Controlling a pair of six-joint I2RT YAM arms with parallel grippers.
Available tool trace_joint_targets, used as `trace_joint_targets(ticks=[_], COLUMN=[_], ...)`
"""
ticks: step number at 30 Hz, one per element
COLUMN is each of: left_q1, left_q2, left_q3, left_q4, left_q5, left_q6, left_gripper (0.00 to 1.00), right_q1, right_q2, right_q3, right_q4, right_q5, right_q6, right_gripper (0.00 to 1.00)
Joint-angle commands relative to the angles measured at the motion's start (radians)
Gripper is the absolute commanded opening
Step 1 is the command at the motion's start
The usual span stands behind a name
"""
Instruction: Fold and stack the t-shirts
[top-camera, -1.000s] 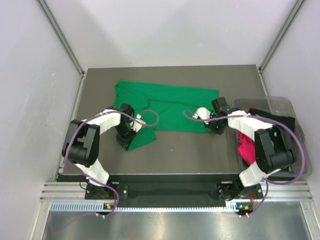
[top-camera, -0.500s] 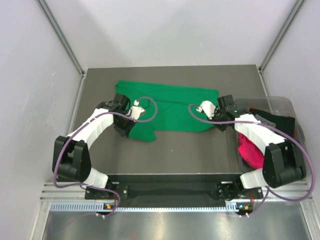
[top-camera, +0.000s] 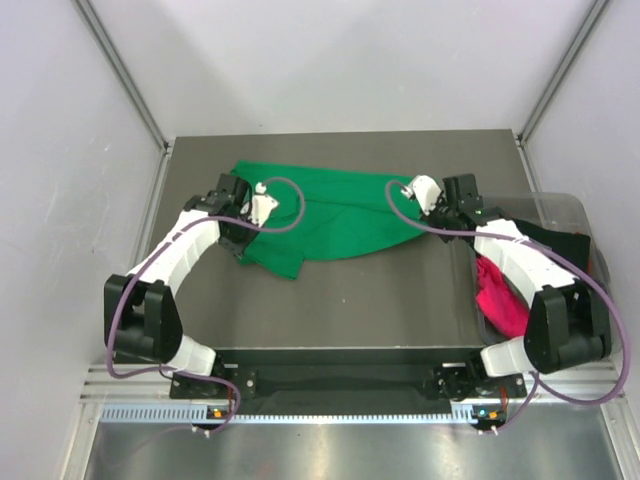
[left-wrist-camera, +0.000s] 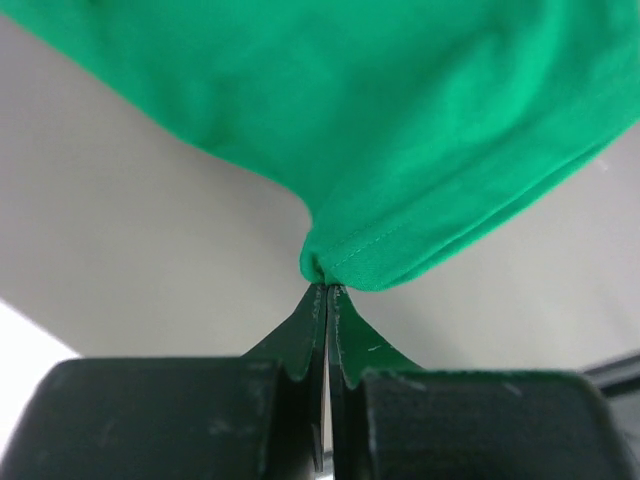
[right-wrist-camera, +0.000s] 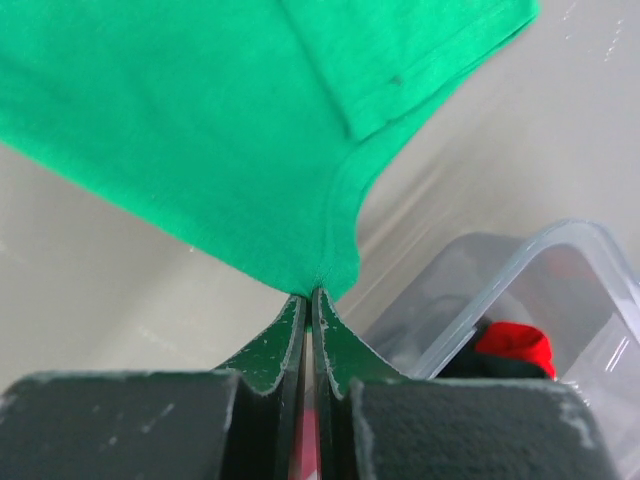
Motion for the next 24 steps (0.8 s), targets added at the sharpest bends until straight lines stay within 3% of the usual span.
trace_joint_targets(ticks=[1, 11, 24], left_q1=[0.008, 0.01, 0.01], left_q2=[0.053, 0.389, 0.624], left_q3=[0.128, 0.498, 0.845], left_q4=[0.088, 0.124, 0.218], left_q5=[-0.024, 0.024, -0.01], left_q6=[0.027, 0.024, -0.022], left_gripper=[0.0, 0.0, 0.0], right_q1=[-0.02, -0.089, -0.119], right_q2=[0.049, 0.261, 0.488], right_q3=[0.066, 0.265, 0.474], right_q4=[0.071, 0.105, 0.125], right_q5=[0.011, -0.003, 0.008], right_q6=[0.046, 0.082, 0.104], right_gripper=[0.0, 0.0, 0.0])
